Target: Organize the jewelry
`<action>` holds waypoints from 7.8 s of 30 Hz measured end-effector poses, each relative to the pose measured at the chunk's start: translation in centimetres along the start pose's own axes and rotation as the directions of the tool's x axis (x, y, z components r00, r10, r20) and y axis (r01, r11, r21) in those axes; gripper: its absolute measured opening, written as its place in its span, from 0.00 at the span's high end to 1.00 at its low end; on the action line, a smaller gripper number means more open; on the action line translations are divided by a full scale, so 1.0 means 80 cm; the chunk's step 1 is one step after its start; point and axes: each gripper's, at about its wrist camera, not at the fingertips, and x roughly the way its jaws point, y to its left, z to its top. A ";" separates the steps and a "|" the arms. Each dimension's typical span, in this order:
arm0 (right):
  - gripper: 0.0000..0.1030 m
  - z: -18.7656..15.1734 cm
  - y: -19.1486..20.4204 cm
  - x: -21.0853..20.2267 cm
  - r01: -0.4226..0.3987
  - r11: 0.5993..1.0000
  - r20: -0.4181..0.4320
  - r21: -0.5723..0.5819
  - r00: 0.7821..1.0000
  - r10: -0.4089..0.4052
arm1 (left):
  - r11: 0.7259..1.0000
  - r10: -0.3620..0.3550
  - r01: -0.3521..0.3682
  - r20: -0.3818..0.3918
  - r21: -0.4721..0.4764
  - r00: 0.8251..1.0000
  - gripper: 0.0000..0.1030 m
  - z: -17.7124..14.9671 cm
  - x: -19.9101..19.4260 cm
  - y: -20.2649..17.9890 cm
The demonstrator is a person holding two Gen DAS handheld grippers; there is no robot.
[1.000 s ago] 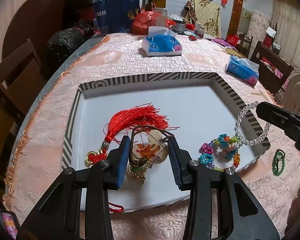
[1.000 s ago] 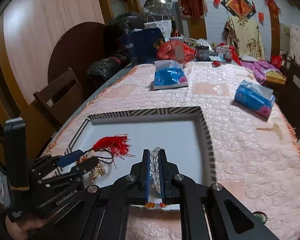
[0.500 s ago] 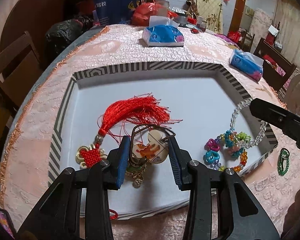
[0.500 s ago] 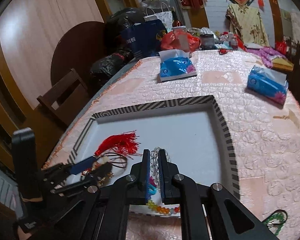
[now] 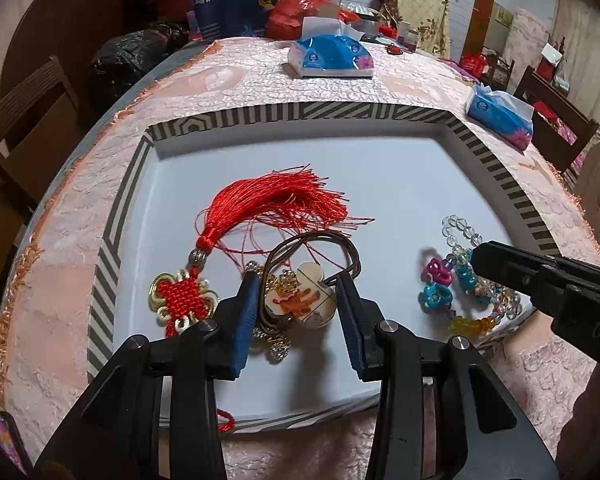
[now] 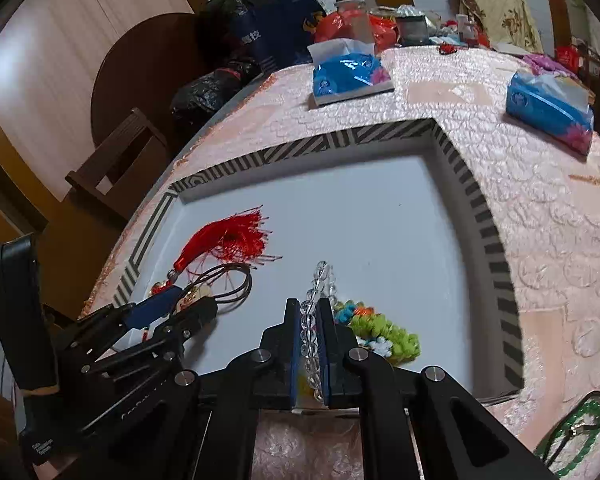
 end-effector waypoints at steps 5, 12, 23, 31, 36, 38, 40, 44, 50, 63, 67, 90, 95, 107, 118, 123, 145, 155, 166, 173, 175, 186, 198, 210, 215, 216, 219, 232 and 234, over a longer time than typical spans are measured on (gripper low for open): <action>0.93 0.001 0.004 -0.012 -0.017 1.000 0.022 -0.009 1.000 0.018 | 1.000 0.015 -0.015 0.005 -0.007 1.000 0.51 -0.002 -0.006 0.004; 0.92 0.004 0.000 -0.039 -0.020 1.000 0.058 0.008 0.998 0.020 | 0.999 0.037 -0.037 0.030 -0.013 0.999 0.42 -0.003 -0.023 0.007; 0.87 -0.012 -0.024 -0.106 0.023 1.000 0.140 0.014 0.990 -0.025 | 1.000 0.015 -0.014 0.069 -0.008 0.997 0.42 -0.010 -0.061 -0.003; 0.87 -0.078 -0.119 -0.165 0.199 0.973 0.147 0.118 0.965 -0.215 | 0.988 -0.132 0.125 0.074 0.092 0.988 0.42 -0.044 -0.084 -0.073; 0.87 -0.112 -0.176 -0.179 0.305 0.916 0.076 0.262 0.939 -0.335 | 0.972 -0.179 0.172 0.034 0.163 0.983 0.42 -0.065 -0.078 -0.123; 0.87 -0.113 -0.185 -0.178 0.338 0.900 0.051 0.277 0.930 -0.365 | 0.966 -0.186 0.181 0.013 0.183 0.982 0.42 -0.076 -0.074 -0.138; 0.87 -0.115 -0.186 -0.175 0.318 0.907 0.040 0.275 0.939 -0.341 | 0.962 -0.193 0.189 0.003 0.196 0.981 0.42 -0.083 -0.070 -0.146; 0.87 -0.114 -0.174 -0.160 0.315 0.922 0.014 0.224 0.945 -0.327 | 0.961 -0.187 0.188 -0.026 0.201 0.982 0.42 -0.095 -0.055 -0.152; 0.87 -0.115 -0.166 -0.141 0.317 0.932 -0.011 0.175 0.947 -0.321 | 0.960 -0.192 0.192 -0.020 0.201 0.981 0.38 -0.104 -0.052 -0.151; 0.91 -0.121 -0.135 -0.121 0.221 0.974 -0.041 0.047 0.975 -0.219 | 0.965 -0.216 0.214 -0.007 0.150 0.976 0.34 -0.098 -0.058 -0.134; 0.93 -0.138 -0.102 -0.115 0.081 0.996 -0.101 -0.019 0.991 -0.083 | 0.968 -0.209 0.204 0.022 0.147 0.978 0.34 -0.094 -0.072 -0.120; 0.87 -0.175 -0.080 -0.129 -0.011 0.993 -0.137 0.114 0.990 0.027 | 0.909 -0.219 0.227 -0.062 0.349 0.974 0.33 -0.154 -0.088 -0.152; 0.87 -0.174 -0.086 -0.147 -0.021 0.993 -0.089 0.112 0.996 0.031 | 0.935 -0.159 0.172 -0.066 0.310 0.985 0.33 -0.149 -0.086 -0.118; 0.87 -0.150 -0.042 -0.107 0.109 0.983 -0.084 -0.149 0.989 -0.122 | 0.970 -0.103 0.114 -0.062 0.214 0.993 0.32 -0.145 -0.081 -0.040; 0.54 -0.167 0.003 -0.091 0.271 0.892 -0.004 -0.362 0.956 -0.292 | 0.972 -0.102 0.108 -0.038 0.208 0.994 0.27 -0.149 -0.083 -0.036; 0.54 -0.148 -0.057 -0.111 0.436 0.881 0.001 -0.184 0.896 -0.443 | 0.976 -0.093 0.097 -0.031 0.193 0.995 0.24 -0.146 -0.080 -0.029; 0.54 -0.141 -0.079 -0.170 0.276 0.958 0.129 0.079 0.950 -0.285 | 0.932 -0.274 0.280 -0.059 0.230 0.960 0.94 -0.145 -0.084 -0.041; 0.54 -0.158 -0.069 -0.166 0.237 0.970 0.093 0.054 0.966 -0.241 | 0.924 -0.268 0.271 -0.050 0.270 0.962 0.91 -0.156 -0.092 -0.043; 0.54 -0.152 -0.019 -0.104 0.178 0.965 0.011 -0.193 0.984 -0.179 | 0.929 -0.244 0.239 -0.016 0.284 0.970 0.88 -0.163 -0.095 -0.048; 0.66 -0.147 -0.025 -0.081 0.147 0.968 0.002 -0.205 0.989 -0.150 | 0.932 -0.253 0.249 -0.016 0.263 0.967 0.88 -0.162 -0.095 -0.045; 0.67 -0.148 -0.026 -0.082 0.143 0.969 0.008 -0.200 0.989 -0.144 | 0.933 -0.253 0.248 -0.016 0.261 0.967 0.88 -0.162 -0.095 -0.045; 0.95 -0.152 -0.029 -0.086 0.144 0.972 0.010 -0.188 0.989 -0.144 | 0.937 -0.261 0.258 -0.017 0.236 0.965 0.92 -0.161 -0.095 -0.041; 0.95 -0.163 -0.022 -0.137 0.096 0.990 0.109 -0.107 0.990 -0.084 | 0.930 -0.303 0.295 0.004 0.221 0.953 0.94 -0.158 -0.121 -0.041; 0.95 -0.154 -0.026 -0.190 0.105 0.994 0.217 -0.019 0.971 -0.098 | 0.932 -0.308 0.280 0.100 0.229 0.946 0.94 -0.125 -0.171 -0.036; 0.95 -0.145 -0.024 -0.197 0.127 0.992 0.184 -0.011 0.975 -0.122 | 0.937 -0.301 0.268 0.131 0.223 0.945 0.94 -0.113 -0.182 -0.028; 0.95 -0.143 -0.022 -0.197 0.129 0.992 0.177 -0.016 0.976 -0.124 | 0.938 -0.299 0.265 0.135 0.223 0.945 0.94 -0.111 -0.183 -0.028; 0.95 -0.138 -0.020 -0.196 0.149 0.988 0.161 -0.027 0.977 -0.143 | 0.940 -0.298 0.264 0.141 0.215 0.944 0.94 -0.106 -0.186 -0.024; 0.95 -0.103 -0.015 -0.200 0.140 0.990 0.171 -0.036 0.976 -0.131 | 0.952 -0.281 0.249 0.190 0.178 0.941 0.94 -0.058 -0.188 -0.003; 0.95 -0.092 -0.016 -0.197 0.129 0.991 0.169 -0.031 0.978 -0.122 | 0.956 -0.273 0.243 0.201 0.164 0.941 0.94 -0.041 -0.185 0.001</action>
